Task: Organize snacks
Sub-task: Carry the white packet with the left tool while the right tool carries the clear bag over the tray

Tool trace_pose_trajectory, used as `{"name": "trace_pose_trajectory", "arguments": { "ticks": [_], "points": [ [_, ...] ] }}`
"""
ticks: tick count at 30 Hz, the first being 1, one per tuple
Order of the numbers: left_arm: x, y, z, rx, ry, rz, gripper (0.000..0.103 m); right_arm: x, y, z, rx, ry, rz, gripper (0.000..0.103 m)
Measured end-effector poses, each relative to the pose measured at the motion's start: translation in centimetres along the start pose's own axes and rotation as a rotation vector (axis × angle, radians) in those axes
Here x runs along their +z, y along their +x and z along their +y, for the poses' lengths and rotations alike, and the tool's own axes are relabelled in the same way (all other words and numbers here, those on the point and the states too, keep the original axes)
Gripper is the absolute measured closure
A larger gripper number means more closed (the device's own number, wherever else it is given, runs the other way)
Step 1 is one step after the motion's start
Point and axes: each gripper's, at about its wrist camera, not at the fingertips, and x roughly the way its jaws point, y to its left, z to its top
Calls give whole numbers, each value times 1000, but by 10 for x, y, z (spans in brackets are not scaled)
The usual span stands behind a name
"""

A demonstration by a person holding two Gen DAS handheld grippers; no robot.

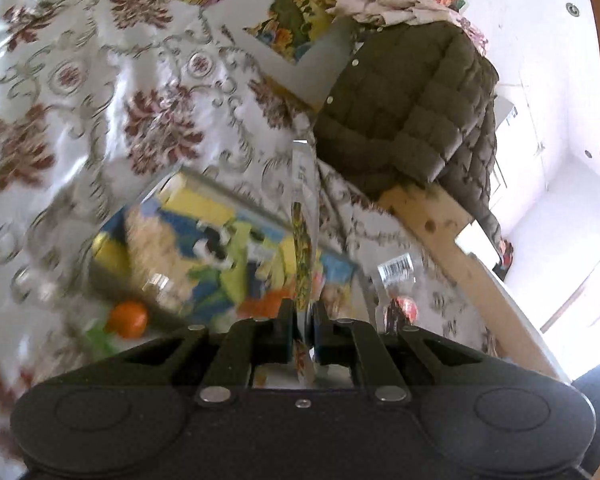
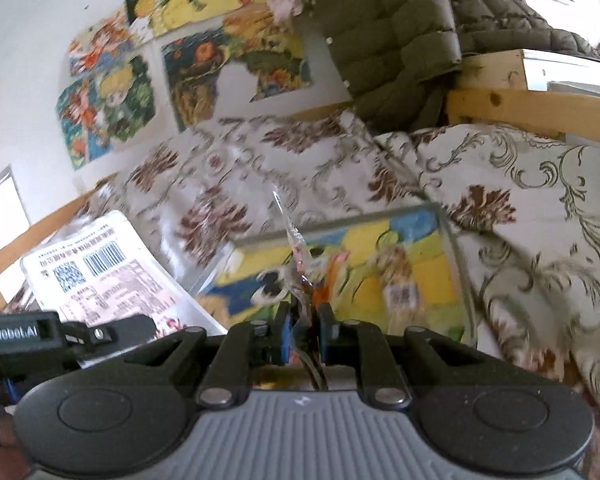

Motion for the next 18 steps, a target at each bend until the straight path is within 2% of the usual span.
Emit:
{"name": "trace_pose_trajectory", "arguments": {
  "ticks": [5, 10, 18],
  "points": [
    [25, 51, -9, 3, 4, -7, 94, 10, 34, -25, -25, 54, -12, 88],
    [37, 94, -4, 32, 2, 30, 94, 10, 64, -41, -33, 105, 14, 88],
    [40, 118, 19, 99, -34, 82, 93, 3, 91, -42, -56, 110, 68, 88]
  ]
}}
